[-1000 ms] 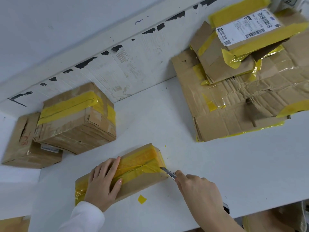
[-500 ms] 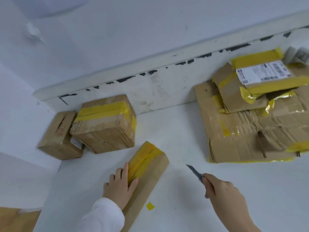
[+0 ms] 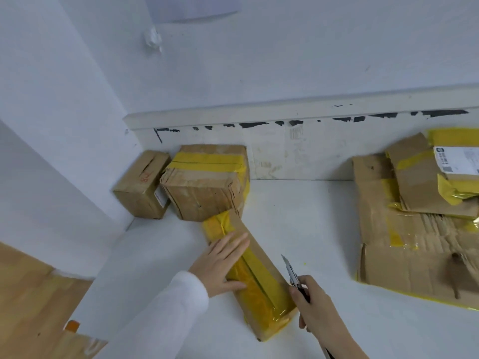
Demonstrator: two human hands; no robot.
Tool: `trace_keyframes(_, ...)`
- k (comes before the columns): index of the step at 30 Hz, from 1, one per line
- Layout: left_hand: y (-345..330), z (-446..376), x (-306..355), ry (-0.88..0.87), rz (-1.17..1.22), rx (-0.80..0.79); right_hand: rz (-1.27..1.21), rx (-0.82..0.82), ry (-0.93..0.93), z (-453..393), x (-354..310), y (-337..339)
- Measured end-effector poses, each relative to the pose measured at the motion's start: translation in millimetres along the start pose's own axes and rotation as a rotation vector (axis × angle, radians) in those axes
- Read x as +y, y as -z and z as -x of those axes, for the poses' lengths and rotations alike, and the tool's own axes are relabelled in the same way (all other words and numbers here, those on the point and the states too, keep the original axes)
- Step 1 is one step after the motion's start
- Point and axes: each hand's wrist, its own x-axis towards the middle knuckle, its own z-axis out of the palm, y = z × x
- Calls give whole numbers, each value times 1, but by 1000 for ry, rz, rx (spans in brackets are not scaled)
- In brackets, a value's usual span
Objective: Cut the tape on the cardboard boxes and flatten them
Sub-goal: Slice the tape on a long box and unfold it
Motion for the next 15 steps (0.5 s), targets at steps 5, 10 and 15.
trace_keyframes(5, -6, -6, 9, -51, -121, -115, -128, -19, -42, 2, 3, 14)
trace_keyframes(10, -8, 9, 39, 94, -185, 149, -213, 37, 1, -10, 0, 27)
trace_keyframes(15, -16, 12, 50, 461, 27, 171, 84, 236, -38, -24, 11, 45)
